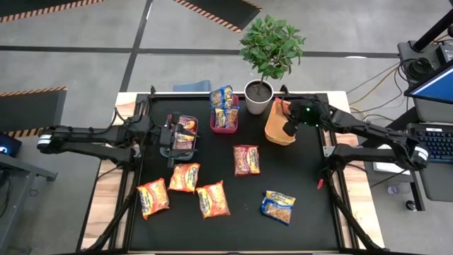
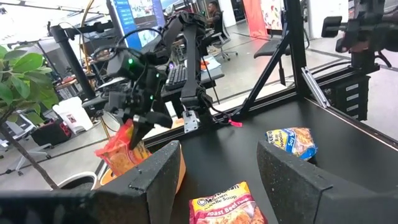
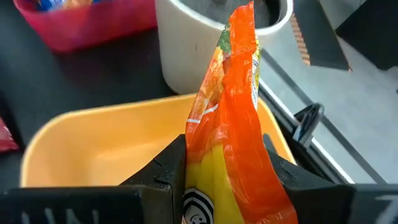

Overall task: Sort Maruchan noodles
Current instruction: Put the orange noodle pack into the yellow bin

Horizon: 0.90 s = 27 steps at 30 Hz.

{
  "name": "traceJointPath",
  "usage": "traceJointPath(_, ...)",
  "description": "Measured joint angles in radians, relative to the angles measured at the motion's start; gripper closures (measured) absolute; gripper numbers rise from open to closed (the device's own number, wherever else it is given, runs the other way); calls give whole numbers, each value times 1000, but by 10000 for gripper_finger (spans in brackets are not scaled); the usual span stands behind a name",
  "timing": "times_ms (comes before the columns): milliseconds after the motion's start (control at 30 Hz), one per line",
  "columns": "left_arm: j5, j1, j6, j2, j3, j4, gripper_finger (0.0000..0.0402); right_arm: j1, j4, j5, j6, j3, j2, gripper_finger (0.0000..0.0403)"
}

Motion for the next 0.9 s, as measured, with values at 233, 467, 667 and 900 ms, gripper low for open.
traceJointPath(233,0,0,0,0,0,1,205,-3,63,6,-16,-7,120,293)
traceJointPath(467,0,0,0,0,0,3,205,-25,106,11,-24,-7,186,285)
traceJointPath(667,0,0,0,0,0,3,205,-43,107,16,-39,-7,220,277)
traceJointPath(900,0,0,0,0,0,2,205,-43,111,63,-16,-7,219,265)
